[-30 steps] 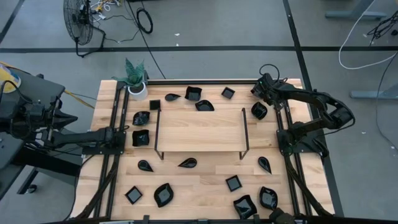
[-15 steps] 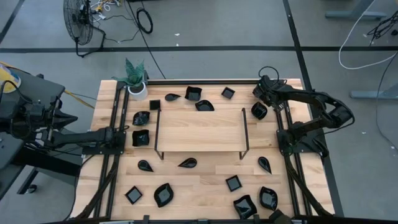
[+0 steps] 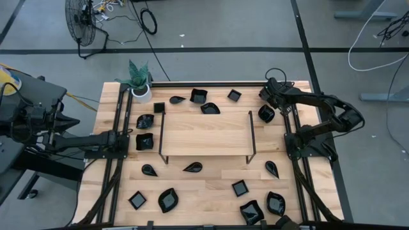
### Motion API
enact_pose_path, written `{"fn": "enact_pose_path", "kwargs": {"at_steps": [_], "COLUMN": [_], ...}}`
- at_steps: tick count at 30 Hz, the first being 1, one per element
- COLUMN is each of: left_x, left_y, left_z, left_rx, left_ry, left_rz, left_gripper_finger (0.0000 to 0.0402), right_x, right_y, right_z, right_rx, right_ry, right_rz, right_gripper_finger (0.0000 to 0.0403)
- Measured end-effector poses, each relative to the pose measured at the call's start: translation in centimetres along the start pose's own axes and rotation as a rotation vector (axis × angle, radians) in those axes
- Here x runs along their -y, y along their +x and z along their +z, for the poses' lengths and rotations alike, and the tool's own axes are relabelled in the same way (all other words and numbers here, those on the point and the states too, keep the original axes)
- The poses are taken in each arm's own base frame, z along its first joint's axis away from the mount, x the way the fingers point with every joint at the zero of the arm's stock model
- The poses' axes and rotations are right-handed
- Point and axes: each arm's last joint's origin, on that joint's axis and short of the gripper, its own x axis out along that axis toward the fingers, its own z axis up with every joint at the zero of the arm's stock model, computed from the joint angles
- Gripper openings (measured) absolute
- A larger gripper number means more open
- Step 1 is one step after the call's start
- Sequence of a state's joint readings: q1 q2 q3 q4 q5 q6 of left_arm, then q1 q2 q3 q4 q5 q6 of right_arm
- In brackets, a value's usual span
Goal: Pick & Place Mini shaped plates
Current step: Put the distorted square plate on the shelf
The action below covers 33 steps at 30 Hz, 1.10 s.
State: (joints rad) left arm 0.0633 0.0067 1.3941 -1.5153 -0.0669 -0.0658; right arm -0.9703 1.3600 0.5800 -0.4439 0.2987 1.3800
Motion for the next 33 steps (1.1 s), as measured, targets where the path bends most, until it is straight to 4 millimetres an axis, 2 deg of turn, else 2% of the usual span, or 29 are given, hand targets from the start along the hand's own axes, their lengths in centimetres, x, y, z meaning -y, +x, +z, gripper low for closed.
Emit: {"fn": "enact_pose_path", "kwargs": {"at_steps": [17,27,33], "left_x": [0.0,0.0,0.0], "left_y": [0.0,0.0,0.0], "left_z": [0.0,0.0,0.0], "left_rx": [0.0,0.0,0.0], "left_ry": [-0.001,0.0,-0.001], "left_rz": [0.0,0.0,0.0], "left_gripper_finger": [0.0018,0.0018,0.0018], "right_x": [-0.4,-0.6,-2.0], "right_y": [-2.7,-6.5,-9.5], "right_z": [0.9,0.4,0.1], "right_rx": [0.036,0.016,-0.005], "right_ry": [0.045,0.034,-0.027], "right_rz": [0.173,0.384,0.506], "right_gripper_finger": [0.0,0.0,0.0]}}
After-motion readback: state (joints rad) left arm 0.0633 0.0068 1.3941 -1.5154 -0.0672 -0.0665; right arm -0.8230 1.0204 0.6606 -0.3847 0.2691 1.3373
